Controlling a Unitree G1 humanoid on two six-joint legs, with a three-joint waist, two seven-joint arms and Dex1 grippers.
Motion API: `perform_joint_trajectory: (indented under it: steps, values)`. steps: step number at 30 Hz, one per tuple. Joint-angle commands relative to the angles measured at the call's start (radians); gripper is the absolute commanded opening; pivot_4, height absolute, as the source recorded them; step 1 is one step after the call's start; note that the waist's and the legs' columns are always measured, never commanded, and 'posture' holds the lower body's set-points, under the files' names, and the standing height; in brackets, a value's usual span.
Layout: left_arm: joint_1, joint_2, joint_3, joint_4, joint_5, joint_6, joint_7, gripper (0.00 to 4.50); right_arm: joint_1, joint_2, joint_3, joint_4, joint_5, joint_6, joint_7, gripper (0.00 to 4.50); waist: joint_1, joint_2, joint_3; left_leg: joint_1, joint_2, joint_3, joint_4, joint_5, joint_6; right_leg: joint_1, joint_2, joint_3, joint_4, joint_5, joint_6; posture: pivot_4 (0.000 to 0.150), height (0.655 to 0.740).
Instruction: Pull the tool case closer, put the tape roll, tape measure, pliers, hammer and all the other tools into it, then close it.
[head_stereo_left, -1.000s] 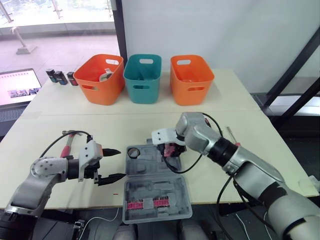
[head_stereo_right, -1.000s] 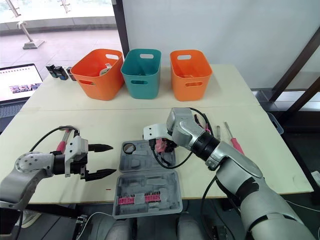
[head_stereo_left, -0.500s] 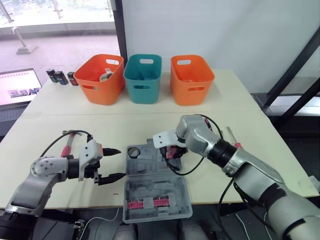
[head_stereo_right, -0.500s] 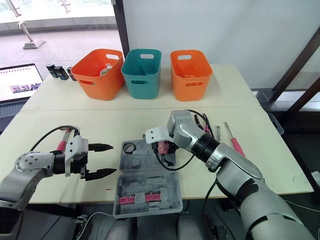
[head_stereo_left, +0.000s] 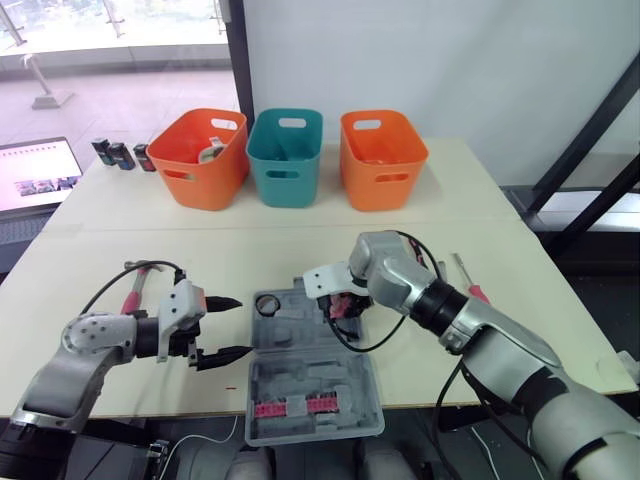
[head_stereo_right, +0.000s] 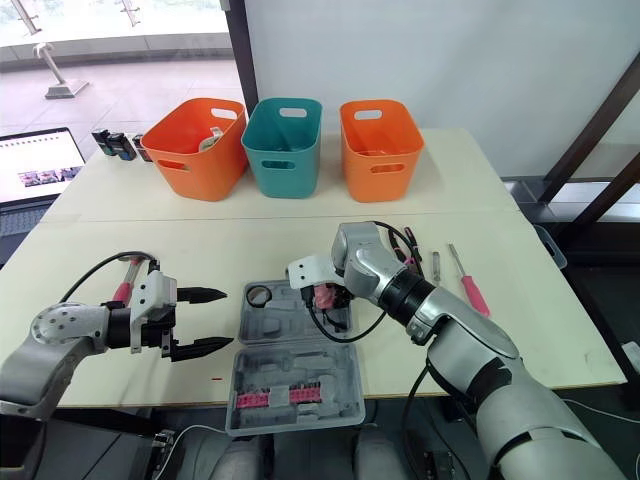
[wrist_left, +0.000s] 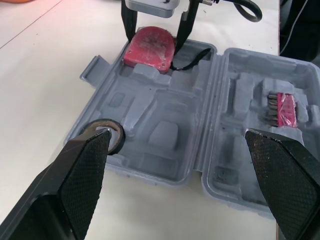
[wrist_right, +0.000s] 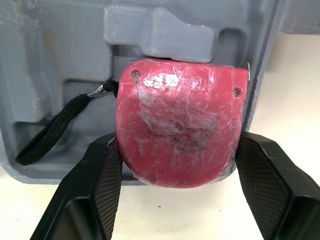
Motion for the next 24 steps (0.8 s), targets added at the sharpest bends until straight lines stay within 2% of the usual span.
perform_joint_trajectory:
  steps: [1,12,16,20,22,24]
  values:
    - [-0.009,0.000,-0.001,-0.025,-0.005,0.000,-0.004,4.50,-0.025,0.011,-0.032,-0.010,-0.013,0.005,-0.013,4.43,0.000,0.000,0.000,0.000,0.000,0.000,0.000,0.000,0.000,0.000,0.000,0.000,0.000,0.000,0.000,0.150,0.7400]
    - [-0.009,-0.001,-0.005,-0.025,-0.004,-0.002,-0.007,4.50,-0.004,-0.077,-0.148,-0.215,0.047,0.122,0.067,4.43,0.003,0.000,0.000,0.000,0.000,0.000,0.000,0.000,0.000,0.000,0.000,0.000,0.000,0.000,0.000,0.150,0.7400]
    - [-0.001,0.000,0.000,-0.031,-0.005,-0.001,-0.001,4.50,0.102,-0.113,-0.300,-0.368,0.163,0.241,0.059,4.43,0.004,0.000,0.000,0.000,0.000,0.000,0.000,0.000,0.000,0.000,0.000,0.000,-0.001,0.000,0.000,0.150,0.7400]
    - [0.013,-0.002,0.009,-0.042,-0.009,0.007,0.014,4.50,0.253,-0.102,-0.455,-0.465,0.247,0.284,-0.063,4.43,0.003,0.000,0.000,0.000,0.000,0.000,0.000,0.000,0.000,0.000,0.000,0.000,-0.001,0.000,0.000,0.150,0.7400]
    - [0.022,-0.003,0.014,-0.049,-0.013,0.011,0.020,4.50,0.328,-0.097,-0.517,-0.502,0.297,0.227,-0.119,3.85,0.003,-0.001,0.000,0.000,0.000,0.000,0.000,0.000,0.000,0.001,0.000,0.000,-0.001,0.000,0.000,0.150,0.7400]
    - [0.031,-0.003,0.016,-0.055,-0.015,0.014,0.022,4.50,0.380,-0.076,-0.571,-0.525,0.356,0.186,-0.158,3.02,0.001,0.000,0.000,0.000,0.000,0.000,0.000,0.000,0.000,0.001,0.000,0.000,-0.001,-0.001,0.000,0.150,0.7400]
